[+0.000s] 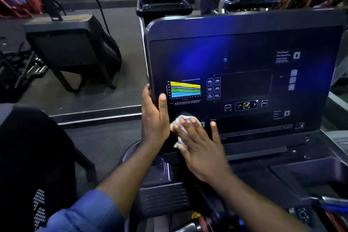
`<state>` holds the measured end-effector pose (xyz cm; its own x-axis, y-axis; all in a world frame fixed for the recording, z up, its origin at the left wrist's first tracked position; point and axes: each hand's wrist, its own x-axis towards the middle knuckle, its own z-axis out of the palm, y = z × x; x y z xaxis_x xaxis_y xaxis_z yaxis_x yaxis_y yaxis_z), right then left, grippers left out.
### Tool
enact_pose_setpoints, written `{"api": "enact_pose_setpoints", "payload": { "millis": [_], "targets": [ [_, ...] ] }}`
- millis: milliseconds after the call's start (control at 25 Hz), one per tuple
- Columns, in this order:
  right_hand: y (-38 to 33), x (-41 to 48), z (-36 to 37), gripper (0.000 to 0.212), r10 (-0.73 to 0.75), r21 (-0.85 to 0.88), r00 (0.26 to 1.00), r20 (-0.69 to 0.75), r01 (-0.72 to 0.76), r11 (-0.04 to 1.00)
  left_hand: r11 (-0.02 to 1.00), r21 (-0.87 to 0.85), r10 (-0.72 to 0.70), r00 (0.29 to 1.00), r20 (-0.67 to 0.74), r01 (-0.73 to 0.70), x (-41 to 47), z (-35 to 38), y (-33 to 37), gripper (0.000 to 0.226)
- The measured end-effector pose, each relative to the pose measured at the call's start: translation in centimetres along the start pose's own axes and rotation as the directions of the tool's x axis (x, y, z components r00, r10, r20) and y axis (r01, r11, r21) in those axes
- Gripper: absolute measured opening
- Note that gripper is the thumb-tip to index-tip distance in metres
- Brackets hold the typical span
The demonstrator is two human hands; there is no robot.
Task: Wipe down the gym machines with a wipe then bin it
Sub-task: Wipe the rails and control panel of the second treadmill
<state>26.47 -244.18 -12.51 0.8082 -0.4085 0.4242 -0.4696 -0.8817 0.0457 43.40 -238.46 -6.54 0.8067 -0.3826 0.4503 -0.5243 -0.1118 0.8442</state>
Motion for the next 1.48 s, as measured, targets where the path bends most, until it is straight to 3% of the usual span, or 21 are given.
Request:
{"api": "enact_pose_setpoints", "payload": {
  "millis": [120,200,360,400,480,560,600,640,680,720,800,880,1000,1040,1080,1160,1240,1280,1360,1480],
  "targets": [
    [4.6,-0.1,-0.5,0.071,0.220,0.038,0.975,0.013,-0.220,0.975,0.915,0.298,0.292,0.956,-0.026,-0.271,-2.9,0.3,-1.9,0.073],
    [2.6,2.3,-1.0,0.075,0.337,0.123,0.941,-0.029,-0.332,0.935,0.819,0.432,0.401,0.915,0.041,-0.379,-4.0,0.0,-1.7,0.073],
    [-1.4,-0.9,1.5,0.068,0.024,0.075,0.998,0.061,-0.029,0.997,0.557,0.551,0.546,0.774,0.320,-0.621,-4.1,-0.2,-0.4,0.069],
    [0.7,-3.0,2.2,0.064,0.043,0.049,0.997,0.062,-0.047,0.998,0.478,0.569,0.575,0.728,0.373,-0.669,-3.8,0.1,0.2,0.069],
    [6.1,-5.3,2.8,0.065,0.251,0.040,0.968,0.017,-0.252,0.967,0.356,0.601,0.596,0.669,0.444,-0.716,-3.2,0.8,1.2,0.072],
    [10.6,-4.1,1.9,0.072,0.556,0.156,0.831,0.010,-0.550,0.820,0.282,0.615,0.597,0.637,0.488,-0.736,-2.8,1.3,2.0,0.076],
    [11.6,-2.4,1.1,0.074,0.638,0.237,0.770,0.013,-0.622,0.746,0.254,0.620,0.595,0.625,0.505,-0.743,-2.5,1.5,2.5,0.077],
    [11.4,-0.7,0.2,0.074,0.634,0.275,0.773,0.000,-0.610,0.743,0.235,0.625,0.596,0.618,0.512,-0.744,-2.1,1.8,3.0,0.078],
    [10.5,0.4,-0.3,0.074,0.532,0.257,0.847,-0.028,-0.508,0.822,0.221,0.633,0.600,0.615,0.511,-0.742,-1.4,2.0,3.8,0.079],
    [9.5,0.7,-0.3,0.073,0.354,0.199,0.934,-0.043,-0.339,0.920,0.212,0.638,0.604,0.613,0.510,-0.740,-0.6,2.1,4.5,0.079],
    [9.6,-1.5,0.3,0.069,0.071,0.090,0.997,-0.035,-0.067,0.994,0.193,0.635,0.618,0.595,0.514,-0.748,1.1,2.8,6.0,0.079],
    [13.0,-3.0,0.4,0.069,0.152,0.055,0.988,-0.036,-0.150,0.987,0.183,0.635,0.614,0.591,0.523,-0.751,2.4,3.3,7.0,0.079],
    [15.8,1.5,-1.9,0.073,0.556,0.255,0.831,-0.022,-0.533,0.807,0.195,0.636,0.625,0.595,0.506,-0.746,3.4,3.8,8.2,0.082],
    [14.9,3.8,-3.0,0.073,0.578,0.272,0.814,-0.049,-0.546,0.792,0.210,0.639,0.635,0.600,0.486,-0.740,3.6,4.0,8.3,0.082],
    [13.1,5.9,-4.1,0.074,0.516,0.245,0.851,-0.099,-0.482,0.841,0.236,0.638,0.645,0.609,0.461,-0.733,3.8,4.1,8.3,0.082],
    [9.5,8.5,-5.5,0.077,0.219,0.132,0.966,-0.134,-0.202,0.971,0.290,0.626,0.658,0.626,0.420,-0.724,4.3,4.4,8.2,0.083],
    [9.6,9.7,-6.9,0.077,0.016,0.037,0.993,-0.119,-0.012,0.999,0.286,0.637,0.650,0.634,0.420,-0.716,4.4,4.9,8.0,0.085],
    [11.5,10.4,-7.4,0.074,0.003,0.010,0.990,-0.142,-0.002,1.000,0.266,0.655,0.634,0.640,0.434,-0.707,4.4,5.1,8.0,0.086],
    [16.3,10.9,-8.2,0.070,0.155,0.055,0.975,-0.157,-0.148,0.987,0.232,0.681,0.591,0.657,0.468,-0.694,4.2,5.3,8.2,0.088],
    [21.7,7.7,-7.3,0.073,0.471,0.248,0.876,-0.108,-0.435,0.866,0.198,0.711,0.554,0.675,0.487,-0.675,3.8,5.3,8.4,0.088]
  ]
}}
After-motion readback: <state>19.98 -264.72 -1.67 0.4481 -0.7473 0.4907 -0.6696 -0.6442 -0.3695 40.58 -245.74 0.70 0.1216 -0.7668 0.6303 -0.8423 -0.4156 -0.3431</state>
